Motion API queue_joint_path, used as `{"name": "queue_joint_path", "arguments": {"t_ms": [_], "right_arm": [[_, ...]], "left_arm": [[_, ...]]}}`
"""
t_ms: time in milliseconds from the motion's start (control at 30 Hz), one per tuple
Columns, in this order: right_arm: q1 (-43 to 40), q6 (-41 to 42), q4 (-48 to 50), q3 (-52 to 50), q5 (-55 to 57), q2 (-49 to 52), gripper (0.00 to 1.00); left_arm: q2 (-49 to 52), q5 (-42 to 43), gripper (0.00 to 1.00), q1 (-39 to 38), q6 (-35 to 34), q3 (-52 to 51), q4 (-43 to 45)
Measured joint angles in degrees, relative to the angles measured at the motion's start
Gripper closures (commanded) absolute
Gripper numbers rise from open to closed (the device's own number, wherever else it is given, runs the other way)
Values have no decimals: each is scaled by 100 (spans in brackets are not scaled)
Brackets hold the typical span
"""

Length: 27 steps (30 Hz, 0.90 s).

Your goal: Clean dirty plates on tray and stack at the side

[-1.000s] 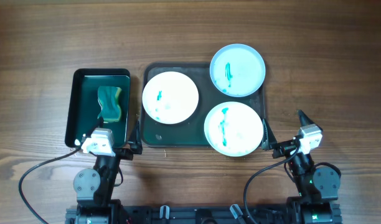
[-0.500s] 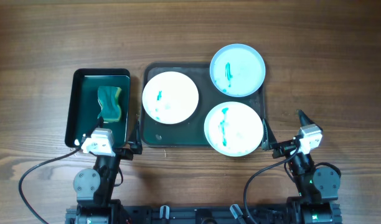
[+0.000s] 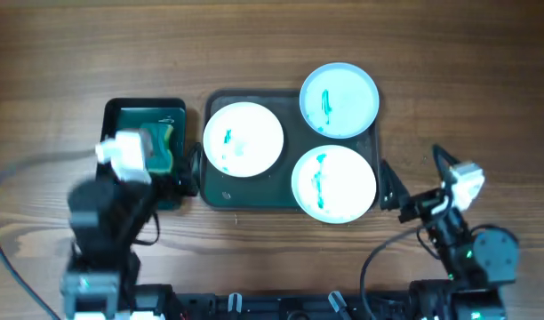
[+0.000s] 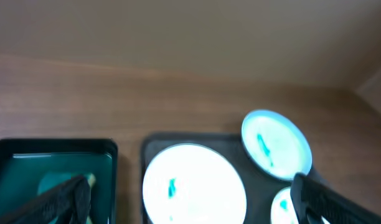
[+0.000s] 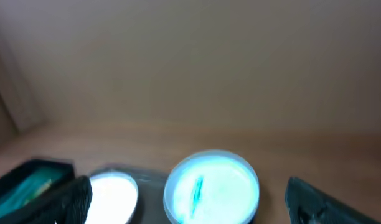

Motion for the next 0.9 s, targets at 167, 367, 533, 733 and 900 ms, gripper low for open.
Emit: {"name": "queue_joint_path", "arguments": {"t_ms": [167, 367, 533, 733, 900], "right_arm": [[0, -164, -2238, 2540, -452, 2546, 0], [4, -295, -4245, 4743, -957, 5187, 0], [98, -264, -4146, 4791, -1637, 6498, 10], [1506, 520, -3685, 4911, -691, 7294, 25], [2317, 1191, -2918, 4986, -33, 7932, 45]], "left_arm": [[2465, 144, 0, 0, -4, 2855, -2605], [3718, 474, 0, 0, -249, 3346, -2979], [4188, 743, 0, 0, -387, 3346, -2835], [4186, -479, 0, -7, -579, 3353, -3261], [4186, -1742, 0, -4, -584, 3357, -3305]]}}
